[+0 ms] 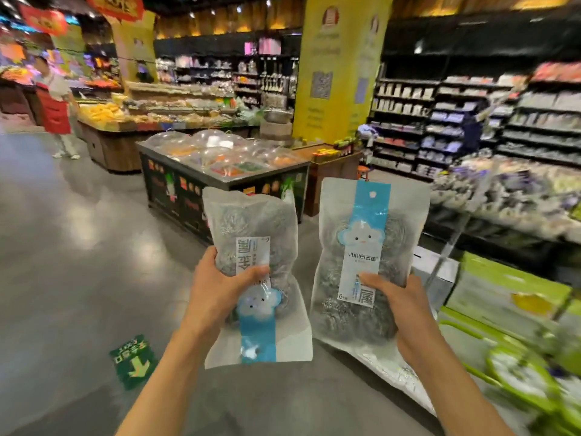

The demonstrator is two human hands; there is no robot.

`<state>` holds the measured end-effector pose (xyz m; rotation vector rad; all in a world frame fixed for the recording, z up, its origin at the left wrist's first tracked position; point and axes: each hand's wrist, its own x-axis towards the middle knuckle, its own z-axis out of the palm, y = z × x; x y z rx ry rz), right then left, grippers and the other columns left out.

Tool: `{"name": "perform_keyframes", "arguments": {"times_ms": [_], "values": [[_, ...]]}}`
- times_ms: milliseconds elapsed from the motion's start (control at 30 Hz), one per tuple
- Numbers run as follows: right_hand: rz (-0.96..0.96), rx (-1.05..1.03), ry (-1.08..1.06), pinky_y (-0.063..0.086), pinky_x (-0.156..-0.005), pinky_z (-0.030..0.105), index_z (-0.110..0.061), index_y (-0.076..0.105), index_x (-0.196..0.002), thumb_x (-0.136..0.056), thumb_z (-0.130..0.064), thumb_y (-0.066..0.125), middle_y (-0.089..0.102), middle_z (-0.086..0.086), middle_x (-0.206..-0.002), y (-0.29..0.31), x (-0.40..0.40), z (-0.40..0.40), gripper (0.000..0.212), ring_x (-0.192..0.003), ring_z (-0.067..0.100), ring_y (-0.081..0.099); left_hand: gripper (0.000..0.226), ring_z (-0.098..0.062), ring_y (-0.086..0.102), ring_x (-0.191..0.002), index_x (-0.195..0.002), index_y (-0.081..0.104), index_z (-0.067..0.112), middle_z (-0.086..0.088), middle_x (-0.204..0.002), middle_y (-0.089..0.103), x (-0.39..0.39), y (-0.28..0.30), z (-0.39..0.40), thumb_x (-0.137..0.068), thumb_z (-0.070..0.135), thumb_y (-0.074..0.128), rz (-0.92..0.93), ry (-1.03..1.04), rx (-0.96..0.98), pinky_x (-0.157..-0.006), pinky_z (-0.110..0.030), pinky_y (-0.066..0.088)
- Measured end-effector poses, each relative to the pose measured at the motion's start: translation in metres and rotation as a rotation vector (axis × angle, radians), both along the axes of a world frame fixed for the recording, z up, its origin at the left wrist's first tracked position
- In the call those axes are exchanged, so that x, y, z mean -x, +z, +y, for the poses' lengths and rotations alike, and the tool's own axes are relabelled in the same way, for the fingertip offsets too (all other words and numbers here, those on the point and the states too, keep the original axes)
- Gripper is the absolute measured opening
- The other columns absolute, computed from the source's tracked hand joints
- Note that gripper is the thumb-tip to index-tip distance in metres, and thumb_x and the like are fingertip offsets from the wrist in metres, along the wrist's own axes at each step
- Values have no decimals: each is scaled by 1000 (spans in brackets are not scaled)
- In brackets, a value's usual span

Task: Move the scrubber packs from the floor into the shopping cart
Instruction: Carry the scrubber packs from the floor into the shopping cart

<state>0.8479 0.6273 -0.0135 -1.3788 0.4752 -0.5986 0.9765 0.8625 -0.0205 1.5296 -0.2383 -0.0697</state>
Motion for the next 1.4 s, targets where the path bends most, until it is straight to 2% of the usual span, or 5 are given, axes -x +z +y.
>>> {"name": "perform_keyframes", "arguments": {"times_ms": [200, 433, 767, 900, 1400], "values": [[11, -2, -134, 58, -94, 53, -20, 71, -118, -82, -4, 77, 80, 4, -105, -6, 47, -83, 40, -97, 28, 77, 60, -17, 74, -99, -116, 61, 28, 5, -110, 75, 2, -8, -122, -67, 19, 94, 15, -188, -40, -86, -44, 62], [-1, 15, -275, 60, -88, 47, -19, 68, -124, -82, -3, 76, 80, 2, -105, -10, 92, -199, 46, -93, 24, 78, 49, 15, 66, -71, -96, 56, 39, 23, -89, 66, 20, -3, -266, -71, 16, 91, -35, -333, -56, -60, -15, 53], [-16, -53, -638, 61, -83, 46, -13, 65, -125, -80, -3, 79, 79, 7, -106, -14, 212, -349, 49, -95, 29, 77, 46, 1, 72, -65, -109, 65, 21, 17, -77, 77, 84, 1, -488, -72, 9, 90, -42, -666, -25, -45, -17, 51], [-12, -68, -803, 59, -91, 52, -12, 65, -128, -81, -2, 78, 78, 9, -110, -23, 251, -391, 50, -101, 31, 76, 53, -11, 77, -82, -113, 64, 20, 8, -92, 79, 113, -9, -573, -68, 11, 92, -38, -830, -54, -63, -31, 61], [5, -107, -1609, 59, -91, 54, -13, 69, -122, -81, -4, 78, 79, 9, -107, -22, 423, -467, 43, -96, 32, 77, 55, 2, 73, -69, -115, 64, 14, 11, -83, 77, 325, -15, -861, -68, 2, 90, -25, -1557, -8, -55, -14, 54]]}}
